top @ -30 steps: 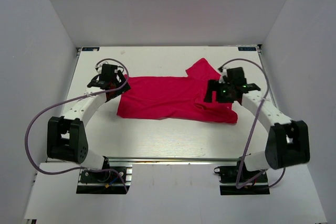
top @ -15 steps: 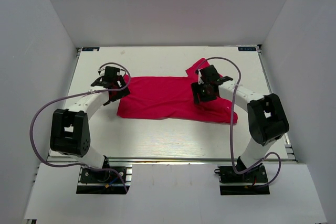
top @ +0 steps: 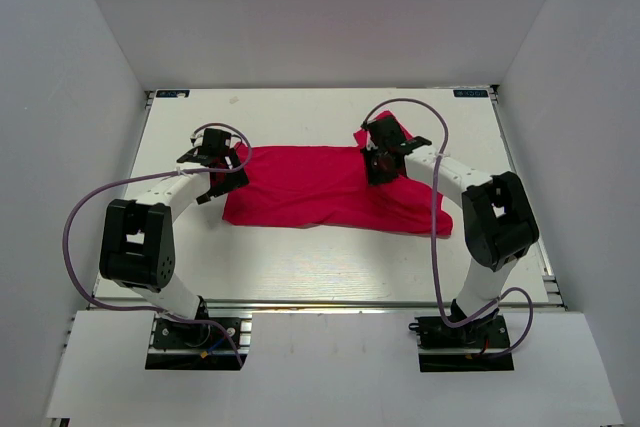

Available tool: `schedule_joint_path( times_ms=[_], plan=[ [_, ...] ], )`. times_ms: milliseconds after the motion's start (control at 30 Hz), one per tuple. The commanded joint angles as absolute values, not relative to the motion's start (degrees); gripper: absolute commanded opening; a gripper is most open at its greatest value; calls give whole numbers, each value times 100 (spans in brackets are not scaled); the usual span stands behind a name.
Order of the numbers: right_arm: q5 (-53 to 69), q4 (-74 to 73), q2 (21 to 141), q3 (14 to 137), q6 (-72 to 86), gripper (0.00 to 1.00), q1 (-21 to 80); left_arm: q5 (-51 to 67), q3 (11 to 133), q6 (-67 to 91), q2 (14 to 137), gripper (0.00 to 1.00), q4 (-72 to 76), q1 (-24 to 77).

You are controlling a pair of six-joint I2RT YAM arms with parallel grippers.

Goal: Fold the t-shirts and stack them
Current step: Fold the flattened tshirt in 1/3 of the way

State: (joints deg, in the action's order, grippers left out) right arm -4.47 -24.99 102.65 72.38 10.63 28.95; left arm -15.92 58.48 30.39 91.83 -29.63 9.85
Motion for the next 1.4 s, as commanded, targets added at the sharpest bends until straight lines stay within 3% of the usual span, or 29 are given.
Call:
schedule_joint_path(
  times_ms=[0,233,367,467,567,667,1167,1367],
  plan=[
    [175,-1988,10265,7611,1502,0,2900,-1486,5862,2936,9141,100,-2848,958],
    [176,-1924,10835,8356,2171,0,2874,-1099,5862,2883,9193,100,-2716,958],
    [-228,-2521,11223,9043,2179,35,2839,-923,5862,2822,9255,100,-2716,958],
    [-895,-2838,11215,9079,2450,34,2839,-871,5862,2821,9255,100,-2716,958],
    [-1817,-3067,11057,8974,2654,63,2786,-870,5862,2821,9308,100,-2663,958],
    [-1942,-3085,10768,8799,2541,71,2786,-817,5862,2821,9308,100,-2663,958],
    [-679,-2136,9844,6980,397,65,2400,-265,5968,2558,9141,100,-2208,1020],
    [-991,-2188,10045,6891,220,65,2250,500,5889,2452,9325,100,-1662,1072]
  ],
)
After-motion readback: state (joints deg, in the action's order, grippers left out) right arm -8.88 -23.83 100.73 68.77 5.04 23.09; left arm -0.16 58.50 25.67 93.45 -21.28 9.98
